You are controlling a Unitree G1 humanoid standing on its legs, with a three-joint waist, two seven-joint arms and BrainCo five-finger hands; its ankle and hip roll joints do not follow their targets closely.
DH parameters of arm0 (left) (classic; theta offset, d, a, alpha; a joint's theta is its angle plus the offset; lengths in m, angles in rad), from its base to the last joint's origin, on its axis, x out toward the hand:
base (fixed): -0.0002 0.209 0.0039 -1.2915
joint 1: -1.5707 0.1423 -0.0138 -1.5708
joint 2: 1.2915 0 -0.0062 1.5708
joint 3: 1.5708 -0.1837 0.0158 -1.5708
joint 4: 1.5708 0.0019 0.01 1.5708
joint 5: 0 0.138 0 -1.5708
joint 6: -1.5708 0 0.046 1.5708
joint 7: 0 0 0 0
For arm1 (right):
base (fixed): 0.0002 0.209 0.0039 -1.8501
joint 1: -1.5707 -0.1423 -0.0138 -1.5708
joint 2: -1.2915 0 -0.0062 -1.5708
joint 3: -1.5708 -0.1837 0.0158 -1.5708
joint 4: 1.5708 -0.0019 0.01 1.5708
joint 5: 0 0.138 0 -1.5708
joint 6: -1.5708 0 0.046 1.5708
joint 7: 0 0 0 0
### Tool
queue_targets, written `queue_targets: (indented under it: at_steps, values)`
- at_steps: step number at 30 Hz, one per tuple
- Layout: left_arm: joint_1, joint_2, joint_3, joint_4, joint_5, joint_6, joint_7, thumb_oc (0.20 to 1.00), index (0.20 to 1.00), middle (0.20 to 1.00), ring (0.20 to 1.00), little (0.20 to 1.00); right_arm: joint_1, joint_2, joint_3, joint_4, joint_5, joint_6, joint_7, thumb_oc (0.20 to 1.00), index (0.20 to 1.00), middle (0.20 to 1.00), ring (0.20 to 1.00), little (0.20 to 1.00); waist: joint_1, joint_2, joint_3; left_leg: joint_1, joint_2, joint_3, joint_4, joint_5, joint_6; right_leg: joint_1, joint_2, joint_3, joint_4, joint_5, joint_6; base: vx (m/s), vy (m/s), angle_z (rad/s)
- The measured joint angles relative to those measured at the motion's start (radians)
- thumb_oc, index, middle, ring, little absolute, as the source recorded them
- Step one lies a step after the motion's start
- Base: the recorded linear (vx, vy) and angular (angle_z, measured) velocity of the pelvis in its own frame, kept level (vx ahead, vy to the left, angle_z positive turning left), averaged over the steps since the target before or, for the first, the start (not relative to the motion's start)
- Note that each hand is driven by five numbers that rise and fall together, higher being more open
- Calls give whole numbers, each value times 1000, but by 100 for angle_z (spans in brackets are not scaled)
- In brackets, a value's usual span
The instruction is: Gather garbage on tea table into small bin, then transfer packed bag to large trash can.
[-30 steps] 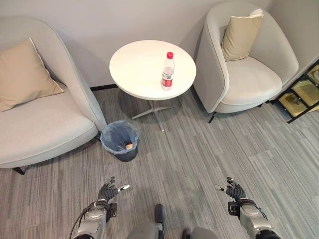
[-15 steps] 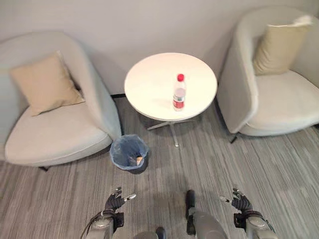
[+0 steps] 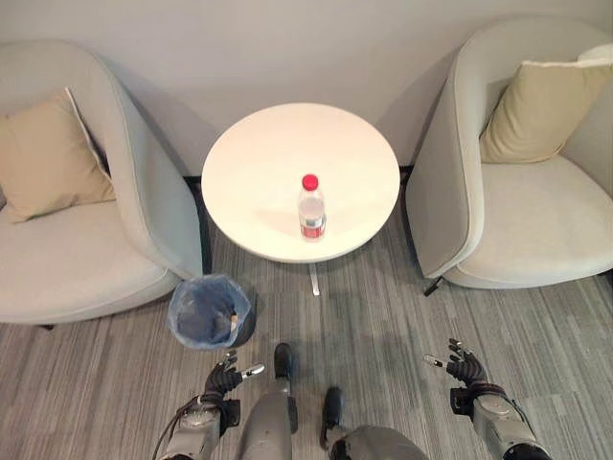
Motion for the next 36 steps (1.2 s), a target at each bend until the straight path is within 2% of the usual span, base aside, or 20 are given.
queue_targets:
  at_steps: [2, 4, 5, 6, 8, 9, 10, 11, 12, 13, 14, 15, 16, 17, 19, 22, 24, 27, 30, 36]
  values:
    - [-6, 1, 3, 2, 1, 1, 0, 1000, 1000, 1000, 1000, 1000, -1, 1, 0, -1, -3, 3, 2, 1000, 1000, 1000, 1000, 1000, 0, 4, -4, 28, -10, 10, 6, 1, 12, 14, -2, 27, 1, -13, 16, 280, 287, -27]
    - [1, -1, 4, 9, 11, 2, -1, 1000, 1000, 1000, 1000, 1000, 4, 2, 0, -22, -16, 8, 3, 1000, 1000, 1000, 1000, 1000, 3, 16, -19, 87, -28, 43, -57, 6, 57, 24, -19, 53, 10, -25, 34, 153, 201, -39]
    - [4, 1, 4, 9, 26, 2, -1, 1000, 1000, 1000, 1000, 1000, 8, 0, 0, -40, -20, 10, 4, 1000, 1000, 1000, 1000, 1000, 2, 25, -24, 101, -29, 55, -72, 22, 77, 25, -22, 58, 19, -36, 46, 73, 120, -30]
    - [1, 6, 4, 5, 29, 2, 0, 1000, 1000, 1000, 1000, 1000, 6, 2, 1, -44, -20, 12, 5, 1000, 1000, 1000, 1000, 1000, 3, 29, -26, 113, -35, 68, -75, 45, 112, 22, -30, 72, 43, -52, 53, 98, 164, -20]
    - [-3, 14, 3, -10, 29, 0, 0, 1000, 1000, 1000, 1000, 1000, 13, 4, 1, -56, -20, 15, 6, 1000, 1000, 1000, 1000, 1000, 3, 31, -26, 131, -45, 75, -75, 43, 128, 3, -49, 78, 108, -91, 86, 91, 164, -3]
    - [-12, 31, 3, -20, 29, -1, 0, 1000, 1000, 1000, 1000, 1000, 22, 4, 1, -77, -22, 18, 16, 1000, 1000, 1000, 1000, 1000, 3, 25, -35, 142, -67, 72, -64, 19, 149, -32, -84, 83, 217, -155, 99, 55, 98, 1]
    - [-16, 37, 4, -20, 29, -2, 0, 1000, 1000, 1000, 1000, 1000, 19, 4, 1, -81, -27, 18, 18, 1000, 1000, 1000, 1000, 1000, 7, 24, -46, 139, -76, 75, -63, 10, 160, -67, -105, 86, 277, -193, 111, 72, 86, 1]
    - [-23, 46, 4, -20, 29, -2, 0, 1000, 1000, 1000, 1000, 1000, 16, 2, 1, -96, -37, 19, 21, 1000, 1000, 1000, 1000, 1000, 7, 25, -47, 138, -84, 74, -60, 3, 165, -94, -129, 88, 319, -209, 116, 83, 60, -4]
    - [-33, 65, 4, -19, 29, -2, 0, 1000, 1000, 1000, 1000, 1000, 24, 0, 1, -159, -46, 18, 27, 1000, 1000, 1000, 1000, 1000, 7, 23, -47, 139, -98, 68, -62, -2, 165, -153, -177, 108, 410, -230, 150, 81, 38, 19]
    - [-35, 77, 5, -20, 30, -2, 1, 1000, 1000, 1000, 1000, 1000, 28, 0, 3, -193, -61, 12, 30, 1000, 1000, 1000, 1000, 1000, 4, 22, -49, 143, -106, 64, -62, -2, 164, -174, -203, 143, 431, -238, 164, 91, 0, 24]
    - [-32, 84, 4, -19, 30, -2, 0, 1000, 1000, 1000, 1000, 1000, 23, -1, 5, -195, -69, 11, 37, 1000, 1000, 1000, 1000, 1000, 7, 18, -50, 148, -107, 55, -63, -13, 149, -204, -210, 159, 424, -237, 166, 85, -14, 23]
    - [-30, 84, 6, -18, 29, -3, 1, 1000, 1000, 1000, 1000, 1000, 16, -11, 11, -209, -83, 11, 38, 1000, 1000, 1000, 1000, 1000, 11, 16, -51, 152, -108, 41, -68, -20, 152, -242, -202, 163, 422, -236, 166, 90, -28, 5]
    - [-19, 80, 16, -15, 29, -1, 1, 1000, 1000, 1000, 1000, 1000, 17, -28, 28, -237, -98, 11, 37, 1000, 1000, 1000, 1000, 1000, 8, 16, -51, 155, -108, 41, -76, -17, 148, -271, -192, 184, 406, -232, 170, 75, -48, 4]
    - [-1, 72, 31, -9, 30, -1, 1, 1000, 1000, 1000, 1000, 1000, 23, -50, 41, -268, -120, 9, 36, 1000, 1000, 1000, 1000, 1000, 5, 14, -52, 162, -109, 38, -76, -16, 147, -303, -171, 213, 359, -201, 166, 89, -108, 28]
    - [32, 64, 45, -12, 30, -4, 2, 1000, 1000, 1000, 1000, 1000, 62, -83, 40, -373, -164, 17, 37, 1000, 1000, 1000, 1000, 1000, -16, 8, -60, 179, -116, 11, -77, -15, 144, -279, -158, 221, 287, -105, 156, 96, -134, 53]
    - [84, 49, 81, -50, 31, -7, 1, 1000, 1000, 1000, 1000, 1000, 73, -149, 41, -527, -248, 4, 46, 1000, 1000, 1000, 1000, 1000, -7, 16, -64, 193, -103, -5, -93, -21, 132, -243, -148, 201, 231, -40, 140, 74, -78, 13]
    - [99, 47, 79, -53, 32, -8, 0, 1000, 1000, 1000, 1000, 1000, 57, -187, 40, -540, -291, -13, 51, 1000, 1000, 1000, 1000, 1000, -10, 17, -77, 206, -97, -20, -100, -18, 125, -216, -146, 176, 185, 16, 120, 80, -71, 26]
    - [122, 41, 71, -50, 69, -7, -1, 1000, 1000, 1000, 1000, 1000, 35, -251, 83, -577, -335, -8, 83, 1000, 1000, 1000, 1000, 1000, 11, 46, -100, 212, -71, -32, -107, -13, 103, -174, -119, 151, 113, 45, 87, 79, -47, 16]
    - [134, 28, 69, -47, 70, -7, -3, 1000, 1000, 1000, 1000, 1000, -12, -252, 151, -579, -355, -8, 96, 1000, 1000, 1000, 1000, 1000, 14, 59, -105, 241, -60, -56, -118, -9, 86, -88, -104, 124, 5, 89, 87, 94, -30, 17]
    - [128, 2, 59, -50, 70, -8, -16, 1000, 1000, 1000, 1000, 1000, -63, -226, 169, -534, -372, -9, 102, 1000, 1000, 1000, 1000, 1000, 36, 72, -109, 261, -52, -82, -130, -3, 78, -59, -94, 96, -1, 85, 74, 59, -4, 16]
